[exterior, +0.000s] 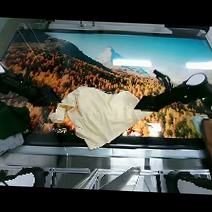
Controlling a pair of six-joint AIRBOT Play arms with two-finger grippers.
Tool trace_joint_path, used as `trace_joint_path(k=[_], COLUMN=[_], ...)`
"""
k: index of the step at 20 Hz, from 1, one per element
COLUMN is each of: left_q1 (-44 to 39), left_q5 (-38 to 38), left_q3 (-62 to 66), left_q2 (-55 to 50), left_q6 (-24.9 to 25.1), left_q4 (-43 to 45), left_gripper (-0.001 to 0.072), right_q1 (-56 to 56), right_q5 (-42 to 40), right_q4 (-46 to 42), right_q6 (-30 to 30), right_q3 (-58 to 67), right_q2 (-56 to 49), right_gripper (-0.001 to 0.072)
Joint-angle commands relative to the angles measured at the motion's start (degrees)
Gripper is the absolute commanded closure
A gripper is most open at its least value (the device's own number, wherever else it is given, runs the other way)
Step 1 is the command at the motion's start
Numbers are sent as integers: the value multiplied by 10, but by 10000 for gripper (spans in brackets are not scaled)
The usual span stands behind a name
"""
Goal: Fold the shirts.
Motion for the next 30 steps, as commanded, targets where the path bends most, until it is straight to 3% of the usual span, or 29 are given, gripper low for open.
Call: trace_joint_path(k=[1, 7, 14, 15, 16, 17, 18, 19, 24, 30], left_q1=[47, 56, -8, -7, -7, -7, -7, -7, -8, 7], left_q5=[66, 85, 81, 81, 80, 72, 63, 49, -27, -57], left_q3=[-94, -114, -55, -43, -32, -22, -16, -8, 24, 167], left_q2=[2, -53, -138, -146, -151, -155, -154, -154, -76, 193], left_q6=[33, 56, 63, 62, 62, 60, 61, 60, 60, 53], left_q4=[6, -20, -20, -20, -20, -21, -21, -24, -136, -288], left_gripper=[-1, 17, 20, 82, 268, 511, 711, 698, 699, 698], right_q1=[-30, -171, -107, -94, -83, -75, -69, -66, -65, -66], right_q5=[-64, -126, -143, -144, -146, -145, -140, -127, -34, -4], right_q4=[-29, -33, 25, 58, 96, 135, 163, 181, 189, 198], right_q6=[-14, 16, -17, -39, -59, -78, -87, -106, -107, -102], right_q3=[-51, -43, -43, -42, -42, -42, -40, -34, 25, 118], right_q2=[-1, -14, -132, -140, -144, -144, -143, -142, -78, 214], right_gripper=[72, 73, 90, 282, 351, 351, 494, 683, 690, 691])
